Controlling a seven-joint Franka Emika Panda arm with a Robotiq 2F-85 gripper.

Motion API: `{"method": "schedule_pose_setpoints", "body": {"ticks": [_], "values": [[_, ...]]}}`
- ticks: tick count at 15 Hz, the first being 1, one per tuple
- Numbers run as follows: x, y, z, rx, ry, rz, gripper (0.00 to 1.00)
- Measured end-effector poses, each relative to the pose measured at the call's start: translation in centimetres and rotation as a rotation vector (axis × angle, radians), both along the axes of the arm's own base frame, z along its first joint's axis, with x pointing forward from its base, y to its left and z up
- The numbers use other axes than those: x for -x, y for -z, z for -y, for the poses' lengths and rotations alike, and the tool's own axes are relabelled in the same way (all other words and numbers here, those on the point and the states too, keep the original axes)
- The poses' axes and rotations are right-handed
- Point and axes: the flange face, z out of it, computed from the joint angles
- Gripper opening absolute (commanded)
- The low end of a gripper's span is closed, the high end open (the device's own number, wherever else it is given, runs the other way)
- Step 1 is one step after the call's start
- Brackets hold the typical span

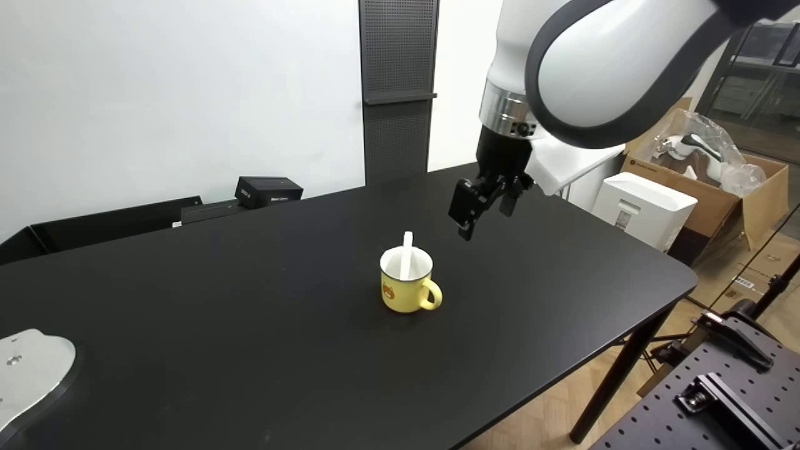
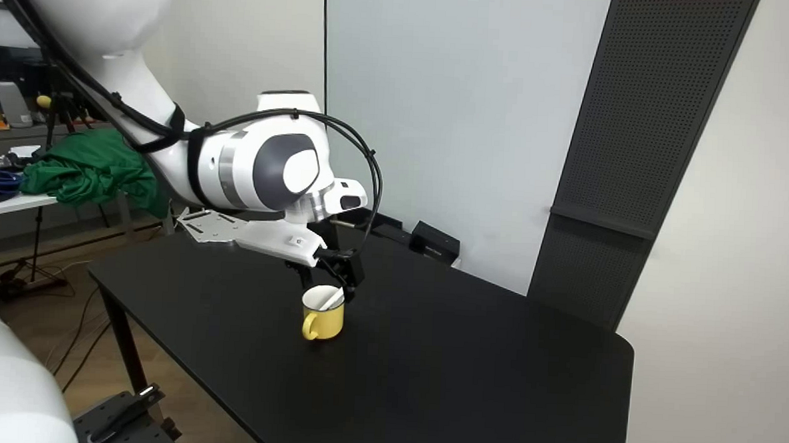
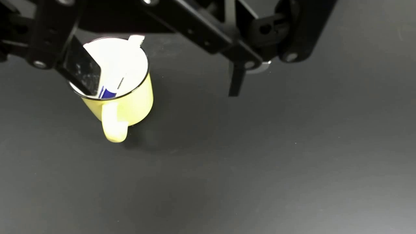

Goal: Remove the blue marker from the yellow mug

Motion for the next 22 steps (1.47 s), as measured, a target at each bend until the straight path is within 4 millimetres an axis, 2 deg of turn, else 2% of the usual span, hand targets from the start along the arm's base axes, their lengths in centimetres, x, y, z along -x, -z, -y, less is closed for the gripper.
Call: {"method": "schedule_pose_setpoints", "body": {"ticks": [9,11,14,18,22], "values": [[-2.4,0.0,0.3,-0.010,0.345,0.198,1.00],[-2.8,-0.3,-0.8,-0.011,0.401,0.230,1.00],[-3.1,0.1,-3.5,-0.006,0.440,0.265,1.00],[-3.0,2.8,-7.0,-0.001,0.444,0.243,1.00],[-4.0,6.5,-7.8,-0.006,0.428,0.176,1.00]]}}
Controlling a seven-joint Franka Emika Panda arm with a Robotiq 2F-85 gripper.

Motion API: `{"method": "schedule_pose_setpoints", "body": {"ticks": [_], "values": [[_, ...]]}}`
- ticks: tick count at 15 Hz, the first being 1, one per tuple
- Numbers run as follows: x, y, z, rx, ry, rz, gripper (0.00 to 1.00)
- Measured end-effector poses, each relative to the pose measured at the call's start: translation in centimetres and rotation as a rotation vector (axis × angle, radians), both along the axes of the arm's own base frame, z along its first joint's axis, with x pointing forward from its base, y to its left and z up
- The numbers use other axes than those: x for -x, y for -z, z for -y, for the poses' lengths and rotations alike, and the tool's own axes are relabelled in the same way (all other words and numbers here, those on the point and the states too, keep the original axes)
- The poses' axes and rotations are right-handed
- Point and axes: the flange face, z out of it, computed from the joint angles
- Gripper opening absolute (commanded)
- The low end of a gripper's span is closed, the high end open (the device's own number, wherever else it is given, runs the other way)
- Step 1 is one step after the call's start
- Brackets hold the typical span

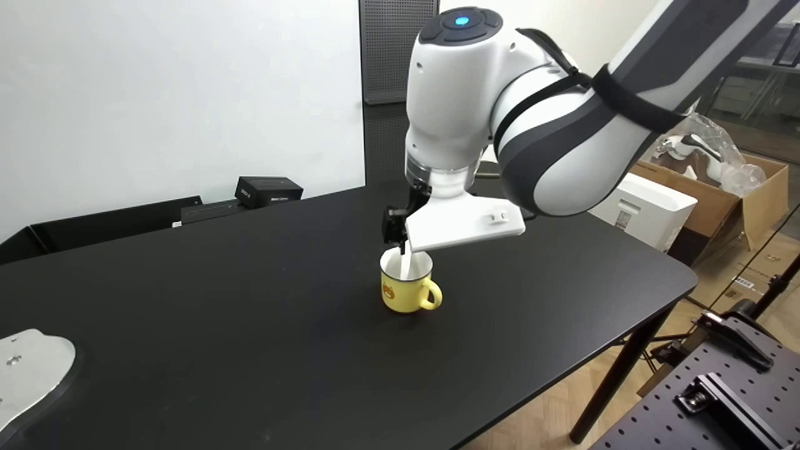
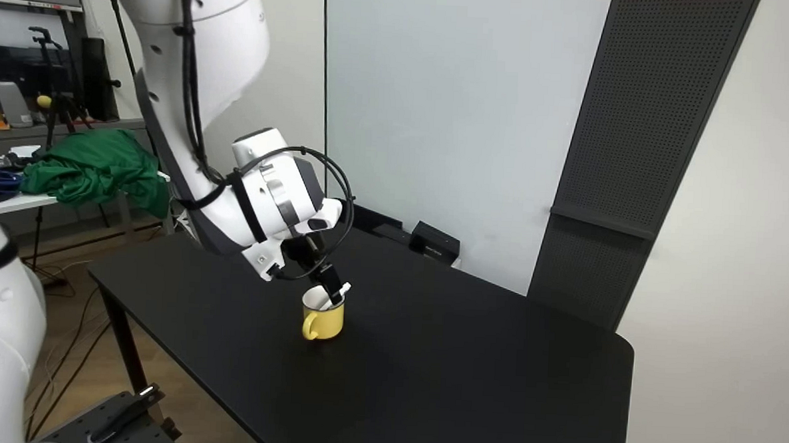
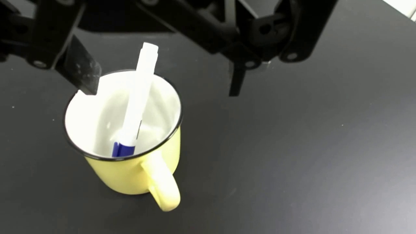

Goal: Remove the blue marker from the yellow mug

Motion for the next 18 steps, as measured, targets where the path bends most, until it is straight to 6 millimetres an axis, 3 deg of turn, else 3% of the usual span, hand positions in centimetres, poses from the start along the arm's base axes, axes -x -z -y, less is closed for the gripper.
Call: {"method": "schedule_pose_setpoints", "body": {"ticks": [4,8,12,18], "values": [[-2.1,3.1,0.2,-0.029,-0.006,-0.037,1.00],[-4.6,4.7,-0.2,-0.062,-0.006,-0.044,1.00],[-6.4,5.1,-0.9,-0.079,-0.009,-0.032,1.00],[-7.6,4.2,-1.2,-0.105,-0.015,0.004,1.00]]}}
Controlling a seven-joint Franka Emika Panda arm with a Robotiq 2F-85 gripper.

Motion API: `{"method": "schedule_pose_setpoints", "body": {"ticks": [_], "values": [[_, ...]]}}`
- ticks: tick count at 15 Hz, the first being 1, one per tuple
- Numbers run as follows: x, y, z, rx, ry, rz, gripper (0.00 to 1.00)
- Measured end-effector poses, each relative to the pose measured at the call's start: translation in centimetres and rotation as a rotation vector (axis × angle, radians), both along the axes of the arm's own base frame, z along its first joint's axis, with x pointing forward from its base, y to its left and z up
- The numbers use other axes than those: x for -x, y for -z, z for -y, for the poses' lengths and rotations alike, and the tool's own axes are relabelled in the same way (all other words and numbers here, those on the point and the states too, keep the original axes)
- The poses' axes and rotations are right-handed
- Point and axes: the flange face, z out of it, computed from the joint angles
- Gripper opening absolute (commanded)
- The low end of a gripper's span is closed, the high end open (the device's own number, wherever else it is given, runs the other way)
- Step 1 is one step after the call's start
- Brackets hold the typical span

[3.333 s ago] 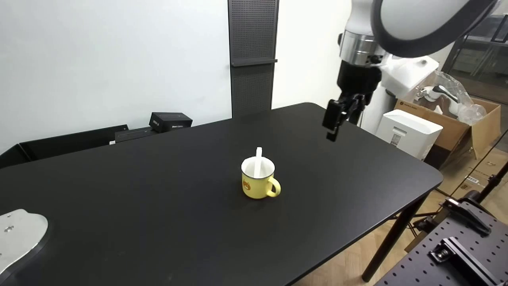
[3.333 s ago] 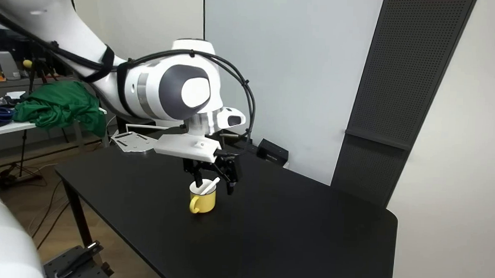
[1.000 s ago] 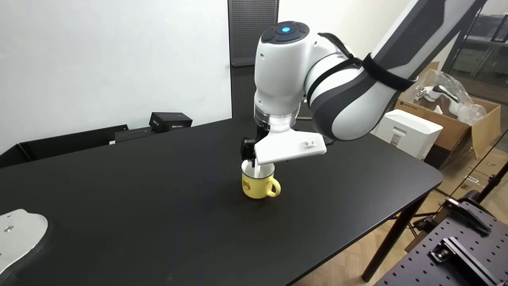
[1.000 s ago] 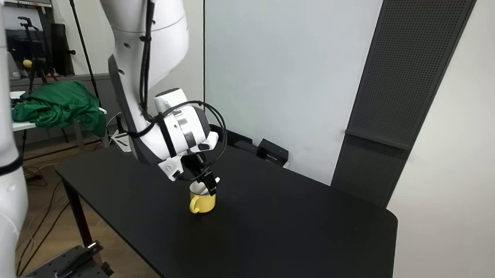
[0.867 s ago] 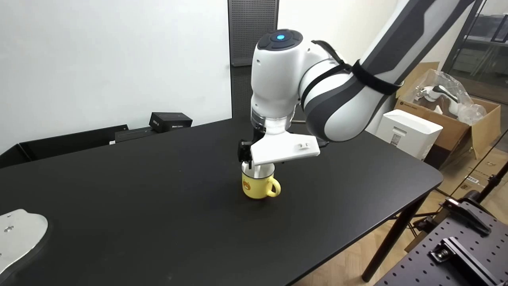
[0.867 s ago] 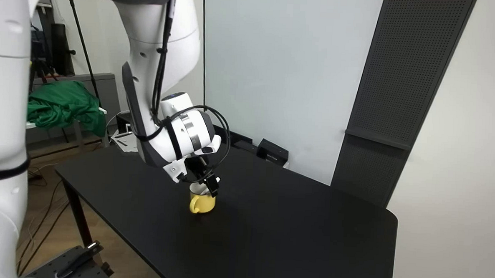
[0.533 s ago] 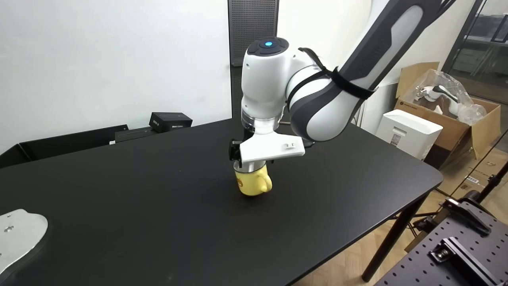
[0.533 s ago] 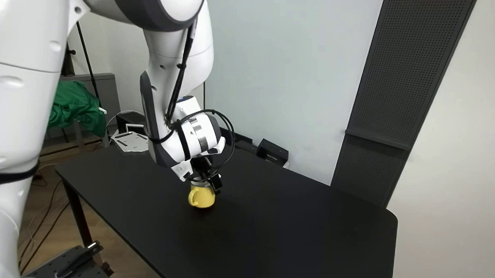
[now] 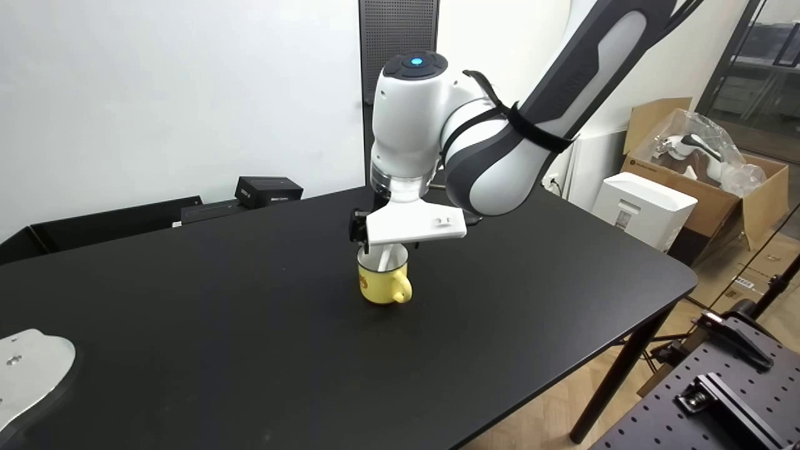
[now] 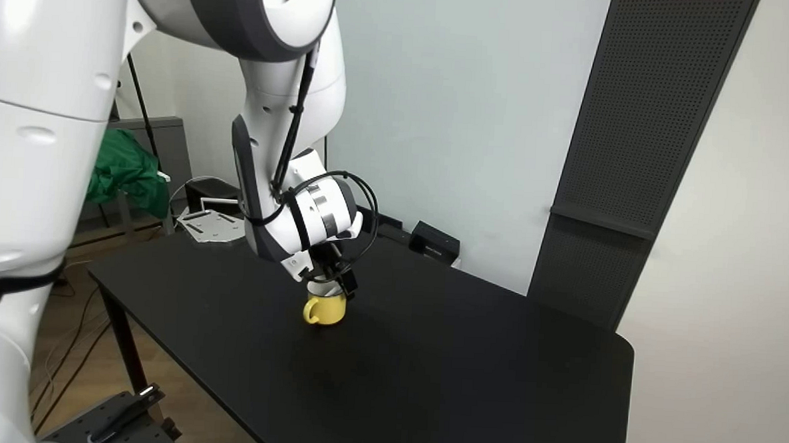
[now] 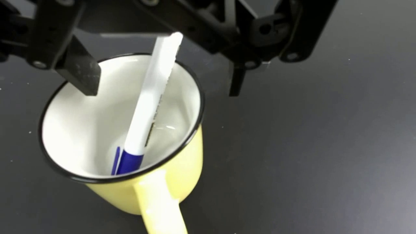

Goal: Remove the blue marker from the yellow mug

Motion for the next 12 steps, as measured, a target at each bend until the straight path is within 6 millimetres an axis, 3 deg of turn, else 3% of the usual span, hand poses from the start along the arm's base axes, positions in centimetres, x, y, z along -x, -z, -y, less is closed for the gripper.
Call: {"method": "schedule_pose_setpoints", "body": {"ticks": [4,5,6,12], "values": [[-0.4,-1.1,0.1,-0.018,-0.004,0.031,1.00],[-0.5,-1.4,0.2,-0.019,-0.003,0.040,0.76],[-0.6,-1.7,0.4,-0.019,-0.002,0.048,0.74],[-1.3,-2.7,1.5,-0.010,0.019,0.075,0.31]]}}
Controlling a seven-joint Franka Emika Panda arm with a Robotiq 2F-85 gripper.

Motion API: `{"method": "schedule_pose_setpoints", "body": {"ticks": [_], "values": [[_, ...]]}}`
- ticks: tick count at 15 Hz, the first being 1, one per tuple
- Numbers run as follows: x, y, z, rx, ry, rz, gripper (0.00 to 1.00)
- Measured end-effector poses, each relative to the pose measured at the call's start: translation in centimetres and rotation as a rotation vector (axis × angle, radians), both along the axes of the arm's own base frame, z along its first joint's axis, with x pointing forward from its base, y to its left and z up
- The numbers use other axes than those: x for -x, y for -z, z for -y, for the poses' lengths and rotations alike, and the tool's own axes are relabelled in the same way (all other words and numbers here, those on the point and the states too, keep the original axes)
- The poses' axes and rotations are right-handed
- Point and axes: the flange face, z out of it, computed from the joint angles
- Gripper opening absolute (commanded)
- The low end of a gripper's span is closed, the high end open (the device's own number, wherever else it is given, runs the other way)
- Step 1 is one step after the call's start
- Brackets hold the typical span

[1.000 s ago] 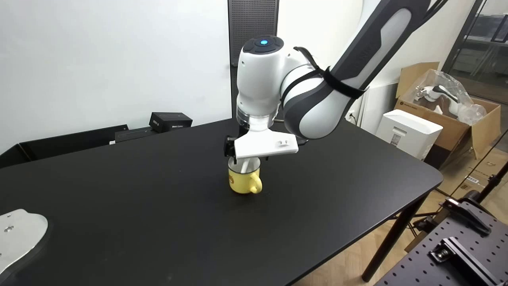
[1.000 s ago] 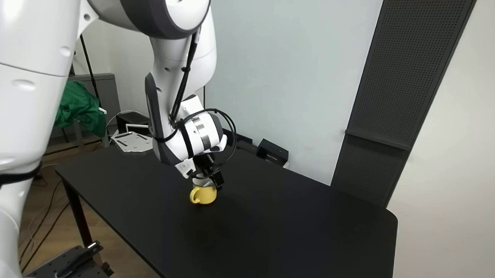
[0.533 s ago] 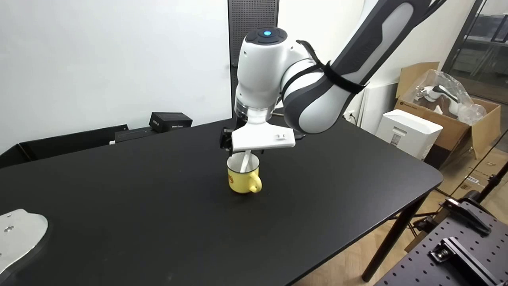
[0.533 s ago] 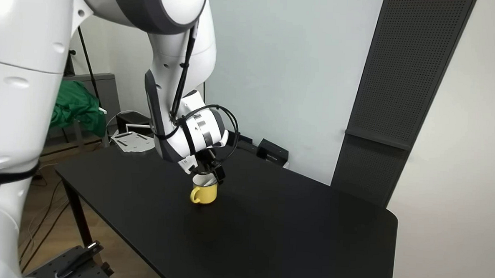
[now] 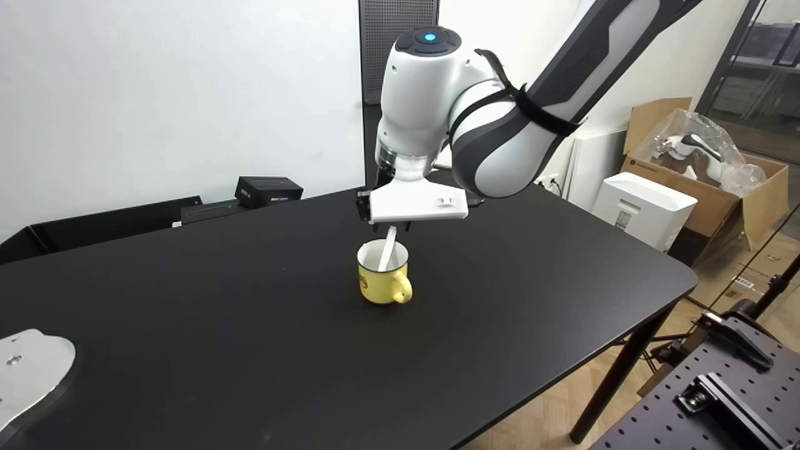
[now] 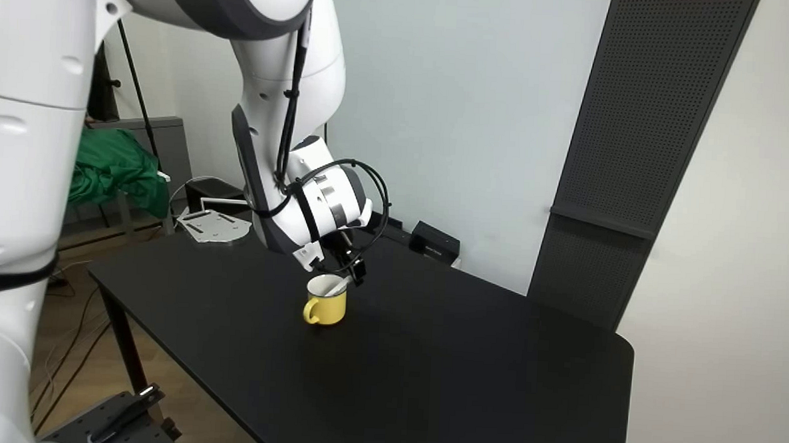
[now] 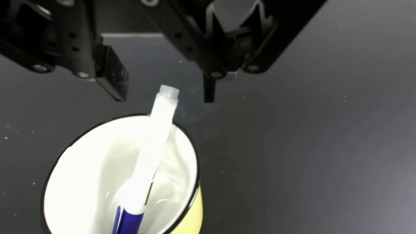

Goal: Remove the blue marker from the yellow mug

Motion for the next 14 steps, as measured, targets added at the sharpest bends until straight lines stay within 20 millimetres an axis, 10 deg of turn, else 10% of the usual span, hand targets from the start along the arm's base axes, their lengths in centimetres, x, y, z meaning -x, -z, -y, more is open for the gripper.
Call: {"method": "schedule_pose_setpoints", "body": {"ticks": [5,14], "values": [[-0.08,0.05,0.42,0.003,0.010,-0.001,0.00],[-0.07,0.01,0.51,0.003,0.032,-0.010,0.04]]}}
